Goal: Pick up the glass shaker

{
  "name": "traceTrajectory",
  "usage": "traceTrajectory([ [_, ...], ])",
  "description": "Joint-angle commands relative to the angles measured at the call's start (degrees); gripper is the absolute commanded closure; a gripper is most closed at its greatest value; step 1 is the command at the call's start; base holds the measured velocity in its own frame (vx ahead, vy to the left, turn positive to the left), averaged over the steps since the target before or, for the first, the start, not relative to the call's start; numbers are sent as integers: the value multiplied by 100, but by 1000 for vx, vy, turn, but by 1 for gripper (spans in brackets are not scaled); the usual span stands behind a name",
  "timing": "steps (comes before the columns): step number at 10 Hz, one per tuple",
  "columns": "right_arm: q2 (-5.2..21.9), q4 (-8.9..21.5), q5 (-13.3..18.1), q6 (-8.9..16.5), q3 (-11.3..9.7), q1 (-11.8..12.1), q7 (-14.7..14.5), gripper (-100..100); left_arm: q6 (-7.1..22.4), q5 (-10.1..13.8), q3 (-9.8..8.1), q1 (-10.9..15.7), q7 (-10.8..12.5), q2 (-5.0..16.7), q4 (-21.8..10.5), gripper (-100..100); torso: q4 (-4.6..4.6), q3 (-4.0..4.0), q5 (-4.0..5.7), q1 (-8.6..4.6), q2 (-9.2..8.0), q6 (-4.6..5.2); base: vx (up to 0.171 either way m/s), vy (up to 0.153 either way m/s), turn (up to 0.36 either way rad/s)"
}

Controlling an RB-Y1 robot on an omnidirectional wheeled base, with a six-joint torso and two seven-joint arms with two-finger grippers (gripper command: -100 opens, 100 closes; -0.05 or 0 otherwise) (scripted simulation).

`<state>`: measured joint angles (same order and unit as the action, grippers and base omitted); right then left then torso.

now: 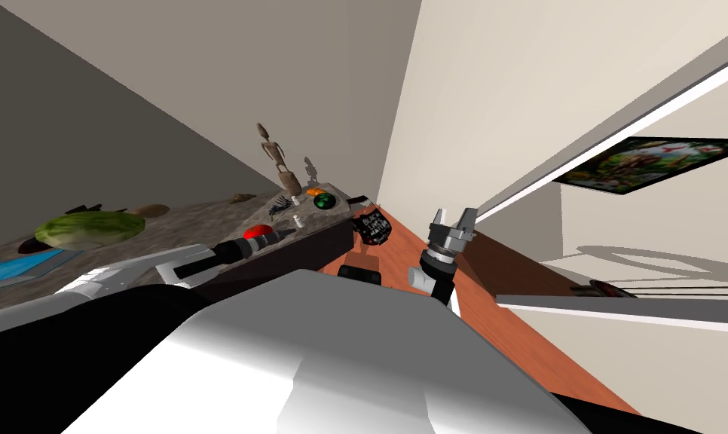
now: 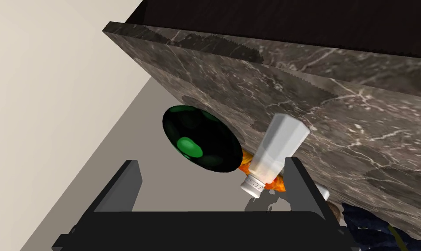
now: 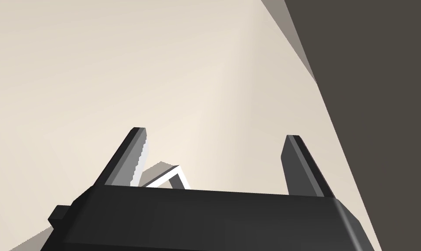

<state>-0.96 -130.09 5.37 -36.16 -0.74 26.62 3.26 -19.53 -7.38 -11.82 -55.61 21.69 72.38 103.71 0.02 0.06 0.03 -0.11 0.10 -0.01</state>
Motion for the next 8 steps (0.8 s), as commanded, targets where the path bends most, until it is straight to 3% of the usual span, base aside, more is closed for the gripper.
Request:
traceTrajectory([
  [1,0,0,0,0,0,0,0,0,75,27,1,-194,-72,286,-114,-100,0,0,0,0,0,0,44,-28,-63],
  [3,0,0,0,0,0,0,0,0,122,49,33,-323,-141,540,-253,-100,2,6,1,-7,10,2,54,-51,-63],
  [5,0,0,0,0,0,0,0,0,212,97,101,-574,-289,957,-524,-100,2,5,2,-8,8,1,70,-50,-67],
  [6,0,0,0,0,0,0,0,0,212,97,101,-574,-289,985,-524,-100,4,10,1,-7,17,2,56,-35,-35],
  [8,0,0,0,0,0,0,0,0,294,144,166,-807,-435,1366,-781,-100,1,4,0,-2,6,1,58,-32,-79],
])
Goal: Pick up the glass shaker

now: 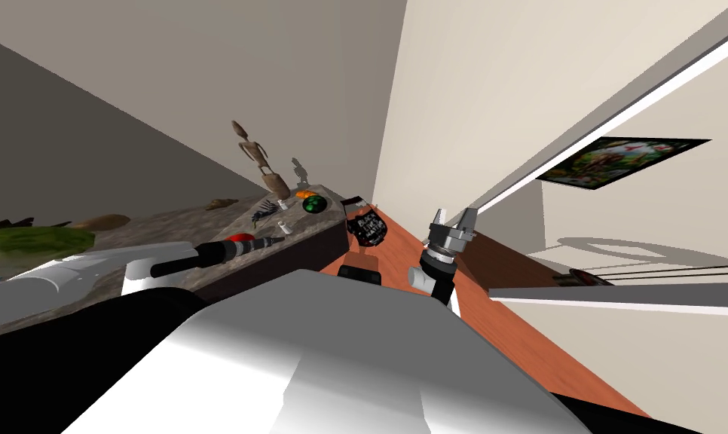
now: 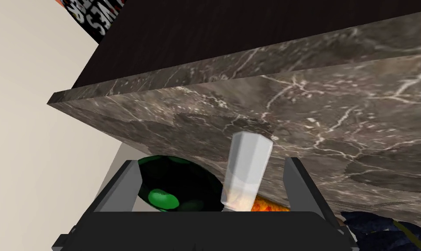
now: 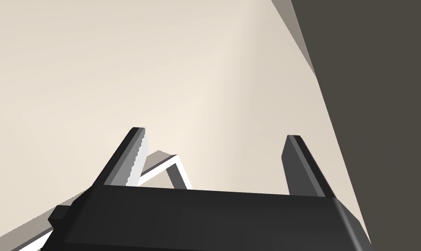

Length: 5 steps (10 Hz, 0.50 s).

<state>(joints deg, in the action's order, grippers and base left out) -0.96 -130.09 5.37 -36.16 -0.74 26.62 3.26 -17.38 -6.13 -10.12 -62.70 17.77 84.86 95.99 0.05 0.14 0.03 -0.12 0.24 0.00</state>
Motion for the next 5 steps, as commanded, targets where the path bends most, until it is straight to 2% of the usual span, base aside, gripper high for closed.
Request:
traceTrajectory([
  [1,0,0,0,0,0,0,0,0,118,40,24,-205,-112,286,-128,-100,0,0,0,0,0,0,90,-44,-70],
  [2,0,0,0,0,0,0,0,0,118,40,24,-205,-112,337,-128,-100,2,4,1,-4,6,0,65,-34,-12],
  [5,0,0,0,0,0,0,0,0,223,99,83,-478,-282,829,-442,-100,0,0,1,-3,-1,0,66,-30,-64],
])
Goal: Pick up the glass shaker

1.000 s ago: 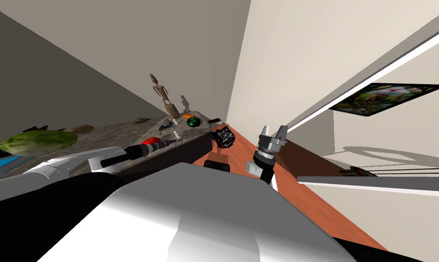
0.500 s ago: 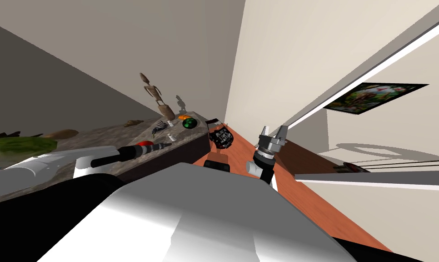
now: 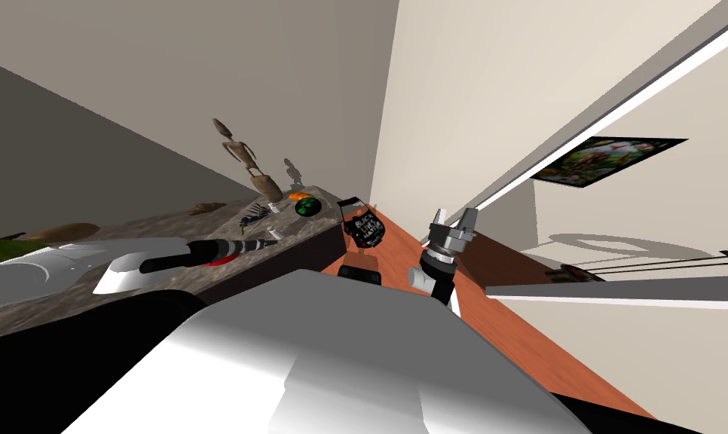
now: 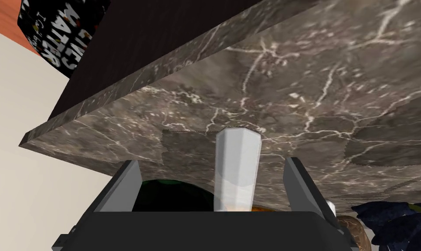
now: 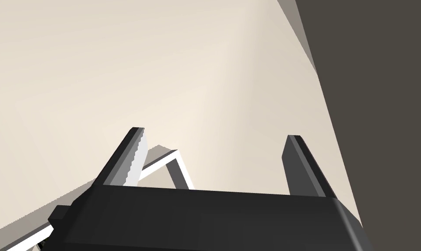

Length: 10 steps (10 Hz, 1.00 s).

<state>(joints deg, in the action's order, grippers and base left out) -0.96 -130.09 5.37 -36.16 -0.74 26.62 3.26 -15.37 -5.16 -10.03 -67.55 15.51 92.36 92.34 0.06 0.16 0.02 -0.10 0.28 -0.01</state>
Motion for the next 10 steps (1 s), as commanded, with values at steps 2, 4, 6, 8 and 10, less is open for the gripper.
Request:
traceTrajectory([
  [2,0,0,0,0,0,0,0,0,80,32,88,-123,-134,334,-240,-100,1,3,-1,2,6,0,100,-11,-66],
  [4,0,0,0,0,0,0,0,0,143,60,74,-217,-194,584,-394,-100,2,4,-2,7,5,0,93,3,-68],
  [6,0,0,0,0,0,0,0,0,98,51,62,-204,-181,507,-369,0,-1,-3,-4,12,-7,-3,29,6,-9],
  [8,0,0,0,0,0,-1,0,0,161,-24,240,-78,-316,200,-367,-100,-5,-13,-4,11,-23,-1,35,11,-108],
  [10,0,0,0,0,0,0,0,0,199,-68,347,-4,-397,17,-366,-100,-5,-12,-5,17,-20,-3,41,22,-68],
])
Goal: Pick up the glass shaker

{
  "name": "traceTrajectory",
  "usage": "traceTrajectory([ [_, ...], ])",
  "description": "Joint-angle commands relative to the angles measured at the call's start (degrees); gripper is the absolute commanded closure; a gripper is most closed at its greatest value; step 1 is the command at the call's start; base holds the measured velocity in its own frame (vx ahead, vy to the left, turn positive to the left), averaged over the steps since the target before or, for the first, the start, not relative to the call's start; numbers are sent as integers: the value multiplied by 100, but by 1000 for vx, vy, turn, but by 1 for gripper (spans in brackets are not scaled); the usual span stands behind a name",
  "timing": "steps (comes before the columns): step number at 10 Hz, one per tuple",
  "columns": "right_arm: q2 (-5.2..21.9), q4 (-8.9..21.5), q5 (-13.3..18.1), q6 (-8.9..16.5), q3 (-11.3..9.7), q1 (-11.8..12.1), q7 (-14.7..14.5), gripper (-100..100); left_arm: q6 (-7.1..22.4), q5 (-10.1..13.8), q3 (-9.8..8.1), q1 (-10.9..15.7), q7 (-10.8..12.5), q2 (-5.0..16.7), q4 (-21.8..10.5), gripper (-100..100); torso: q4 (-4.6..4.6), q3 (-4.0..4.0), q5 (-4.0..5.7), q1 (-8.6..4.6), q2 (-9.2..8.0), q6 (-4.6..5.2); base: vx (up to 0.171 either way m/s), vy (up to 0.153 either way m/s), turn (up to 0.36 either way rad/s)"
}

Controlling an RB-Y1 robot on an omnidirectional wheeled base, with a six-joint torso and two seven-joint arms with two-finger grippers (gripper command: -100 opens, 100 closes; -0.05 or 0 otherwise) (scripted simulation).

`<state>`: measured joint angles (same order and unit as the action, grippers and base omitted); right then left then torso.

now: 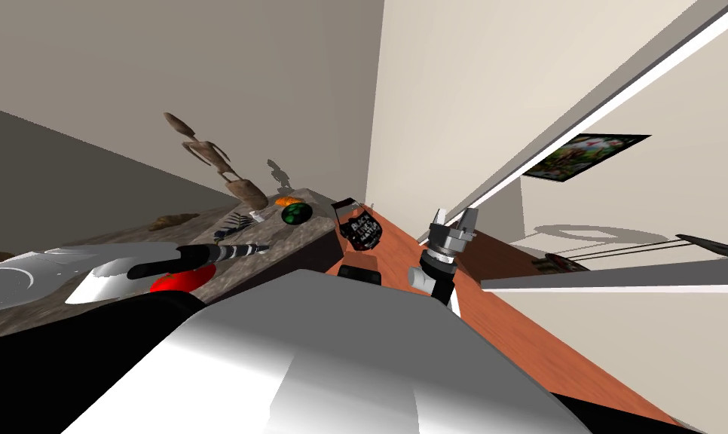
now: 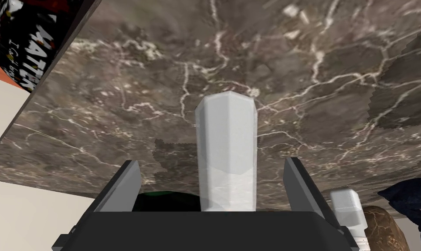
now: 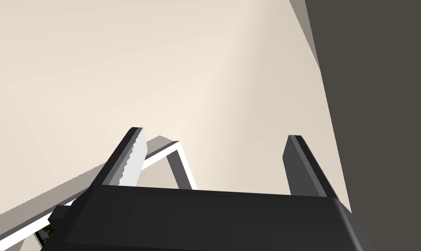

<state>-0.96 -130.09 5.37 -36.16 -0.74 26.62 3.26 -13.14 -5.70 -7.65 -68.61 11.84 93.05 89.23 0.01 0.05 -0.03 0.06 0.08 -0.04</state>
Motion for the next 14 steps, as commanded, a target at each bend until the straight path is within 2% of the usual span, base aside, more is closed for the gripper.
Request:
traceTrajectory([
  [1,0,0,0,0,0,0,0,0,1,-44,180,153,-84,-175,-54,-100,0,0,0,0,0,0,34,14,-64],
  [2,0,0,0,0,0,0,0,0,-29,-32,199,194,-52,-113,-95,-100,0,-1,0,-1,-2,0,13,7,-13],
  [3,0,0,0,0,0,0,0,0,-37,-35,224,214,-64,-124,-107,100,-1,-4,2,-5,-7,0,0,0,0],
  [7,0,0,0,0,0,0,0,0,-38,-34,221,211,-62,-123,-106,100,-2,-5,-1,-5,-10,2,0,0,0],
  [8,0,0,0,0,0,0,0,0,-37,-35,221,211,-62,-123,-106,0,-2,-5,-1,-4,-10,2,0,0,0],
  [9,0,0,0,0,0,0,0,0,-50,15,38,53,24,70,-55,100,-2,-5,-1,-4,-10,2,-23,-11,98],
  [12,-1,0,0,0,0,-1,0,0,-113,89,-140,-71,160,376,-56,100,-6,-15,2,-14,-27,-2,-42,-18,92],
  [13,-1,0,0,0,0,-1,0,0,-73,72,-103,-51,123,307,-35,100,-7,-17,4,-17,-29,-2,-20,-13,19],
  [14,-1,0,0,0,-1,-1,0,0,-80,75,-117,-60,135,319,-35,0,-6,-14,2,-14,-23,-1,0,0,0],
])
